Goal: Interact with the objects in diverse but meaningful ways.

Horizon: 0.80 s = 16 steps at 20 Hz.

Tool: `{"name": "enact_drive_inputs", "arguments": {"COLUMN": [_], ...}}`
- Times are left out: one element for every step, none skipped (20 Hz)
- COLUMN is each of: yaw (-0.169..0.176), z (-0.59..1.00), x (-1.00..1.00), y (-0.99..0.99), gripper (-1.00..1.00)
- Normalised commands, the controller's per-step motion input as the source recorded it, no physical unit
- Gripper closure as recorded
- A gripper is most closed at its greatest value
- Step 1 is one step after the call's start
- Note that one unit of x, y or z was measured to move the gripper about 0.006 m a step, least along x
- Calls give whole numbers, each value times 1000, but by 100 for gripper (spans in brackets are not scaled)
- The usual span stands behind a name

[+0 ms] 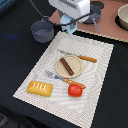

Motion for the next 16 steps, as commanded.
{"name": "enact_drive_inputs", "arguments": {"yaw": [44, 43, 40, 39, 33, 27, 24, 23, 23, 20, 18, 15, 9, 0, 0, 0], "z": [-491, -500, -500, -497, -466, -371, -314, -286, -283, -260, -200, -129, 0, 29, 137, 103], "x": [220, 180, 143, 60, 0, 0, 40, 40, 0, 9, 29, 40, 31, 89, 106, 83], "y": [183, 134, 109, 46, 23, 66, 129, 143, 103, 117, 154, 146, 169, 214, 274, 234], "gripper": [100, 100, 100, 100, 100, 100, 100, 100, 100, 100, 100, 100, 100, -100, -100, -100]}}
